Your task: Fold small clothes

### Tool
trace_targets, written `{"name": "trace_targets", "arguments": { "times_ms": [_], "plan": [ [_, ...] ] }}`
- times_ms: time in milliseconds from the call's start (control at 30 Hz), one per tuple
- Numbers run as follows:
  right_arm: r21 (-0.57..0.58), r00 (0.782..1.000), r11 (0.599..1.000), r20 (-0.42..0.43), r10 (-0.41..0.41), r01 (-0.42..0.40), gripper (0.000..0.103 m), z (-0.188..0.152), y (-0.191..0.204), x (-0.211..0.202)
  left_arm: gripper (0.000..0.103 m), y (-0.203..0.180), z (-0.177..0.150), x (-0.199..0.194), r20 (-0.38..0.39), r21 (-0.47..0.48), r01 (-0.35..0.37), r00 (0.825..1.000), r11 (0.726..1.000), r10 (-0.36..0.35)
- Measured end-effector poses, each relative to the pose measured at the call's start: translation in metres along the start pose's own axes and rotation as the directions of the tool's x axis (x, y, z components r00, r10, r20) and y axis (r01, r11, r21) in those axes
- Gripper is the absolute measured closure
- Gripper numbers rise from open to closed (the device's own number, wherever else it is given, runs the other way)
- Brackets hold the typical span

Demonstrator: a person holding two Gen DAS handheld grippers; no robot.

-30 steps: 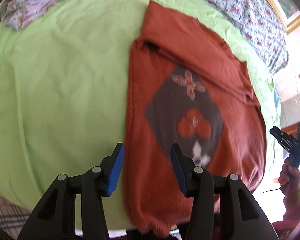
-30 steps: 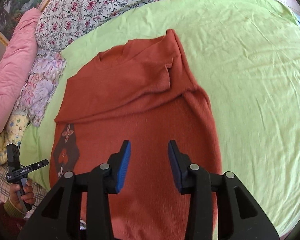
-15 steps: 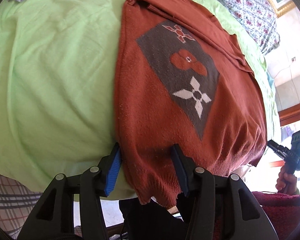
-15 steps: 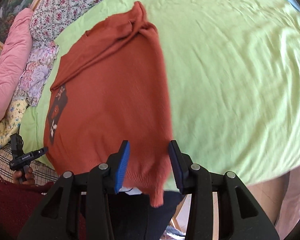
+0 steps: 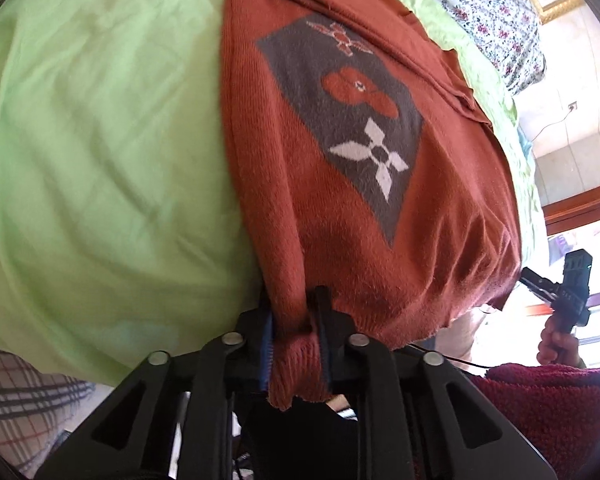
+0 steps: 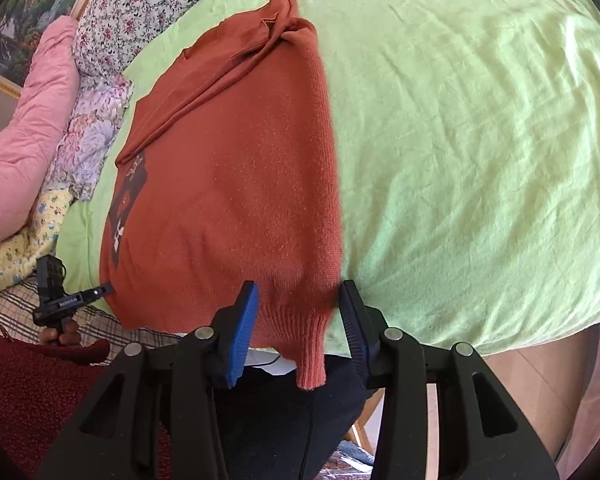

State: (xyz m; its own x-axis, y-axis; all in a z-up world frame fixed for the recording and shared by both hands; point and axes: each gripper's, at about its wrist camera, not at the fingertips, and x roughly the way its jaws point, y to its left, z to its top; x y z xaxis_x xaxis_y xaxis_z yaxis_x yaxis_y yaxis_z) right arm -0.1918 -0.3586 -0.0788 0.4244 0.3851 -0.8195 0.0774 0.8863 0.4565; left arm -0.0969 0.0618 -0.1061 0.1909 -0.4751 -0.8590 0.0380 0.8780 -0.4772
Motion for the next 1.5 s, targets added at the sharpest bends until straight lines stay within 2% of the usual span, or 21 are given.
{"name": "trace_targets", "arguments": {
  "times_ms": [67, 200, 333, 567, 600, 667, 800, 967, 1100, 1200, 1333, 1500],
  "plan": [
    [-0.015, 1.000, 1.000, -0.010, -0.005, 0.005, 0.059, -0.001, 0.004, 0.002, 0.078, -0.002, 0.000, 0.003, -0.011, 0.009, 0.007, 1.000, 1.000, -0.007],
    [-0.029, 0.999, 1.000, -0.034, 0.007, -0.008, 0.060, -0.003, 0.004, 0.006, 0.082, -0.007, 0.000, 0.008, -0.020, 0.052, 0.011, 1.000, 0.999, -0.010],
    [-0.022, 1.000, 1.000, -0.020, 0.000, 0.000, 0.060, -0.005, 0.006, 0.008, 0.089, -0.011, 0.000, 0.009, -0.025, 0.090, 0.006, 1.000, 0.996, -0.004],
    [0.022, 0.999, 0.999, -0.042, 0.027, -0.026, 0.060, -0.013, 0.002, 0.013, 0.089, -0.009, 0.002, 0.011, -0.035, 0.080, 0.014, 0.999, 0.997, -0.011],
    [0.032, 0.999, 0.999, -0.036, 0.027, -0.026, 0.064, -0.012, 0.002, 0.015, 0.093, -0.011, 0.002, 0.011, -0.032, 0.094, 0.008, 0.999, 0.996, -0.005],
    [0.041, 0.999, 0.999, -0.043, 0.017, -0.015, 0.095, -0.011, 0.001, 0.015, 0.097, -0.015, 0.002, 0.006, -0.015, 0.121, 0.003, 1.000, 0.993, -0.002],
    [0.065, 0.997, 0.995, -0.026, 0.079, -0.077, 0.095, -0.015, -0.002, 0.002, 0.099, -0.015, -0.001, -0.008, 0.027, 0.135, 0.023, 0.999, 0.991, -0.027],
    [0.092, 0.986, 0.982, 0.009, 0.165, -0.165, 0.096, -0.012, 0.001, -0.014, 0.099, -0.011, 0.001, -0.031, 0.079, 0.089, 0.082, 0.993, 0.993, -0.089],
    [0.108, 0.962, 0.958, 0.093, 0.256, -0.266, 0.096, 0.003, 0.010, -0.034, 0.099, -0.018, 0.010, -0.057, 0.150, 0.077, 0.132, 0.978, 0.988, -0.142],
    [0.091, 0.942, 0.944, 0.150, 0.301, -0.317, 0.096, 0.022, 0.021, -0.046, 0.099, -0.024, 0.028, -0.076, 0.210, 0.084, 0.152, 0.963, 0.985, -0.166],
    [0.050, 0.921, 0.935, 0.196, 0.335, -0.351, 0.096, 0.055, 0.038, -0.054, 0.099, -0.031, 0.063, -0.095, 0.293, 0.074, 0.184, 0.936, 0.980, -0.198],
    [0.004, 0.906, 0.933, 0.239, 0.349, -0.360, 0.096, 0.104, 0.050, -0.055, 0.099, -0.037, 0.117, -0.104, 0.368, 0.075, 0.174, 0.910, 0.982, -0.190]
  ]
}}
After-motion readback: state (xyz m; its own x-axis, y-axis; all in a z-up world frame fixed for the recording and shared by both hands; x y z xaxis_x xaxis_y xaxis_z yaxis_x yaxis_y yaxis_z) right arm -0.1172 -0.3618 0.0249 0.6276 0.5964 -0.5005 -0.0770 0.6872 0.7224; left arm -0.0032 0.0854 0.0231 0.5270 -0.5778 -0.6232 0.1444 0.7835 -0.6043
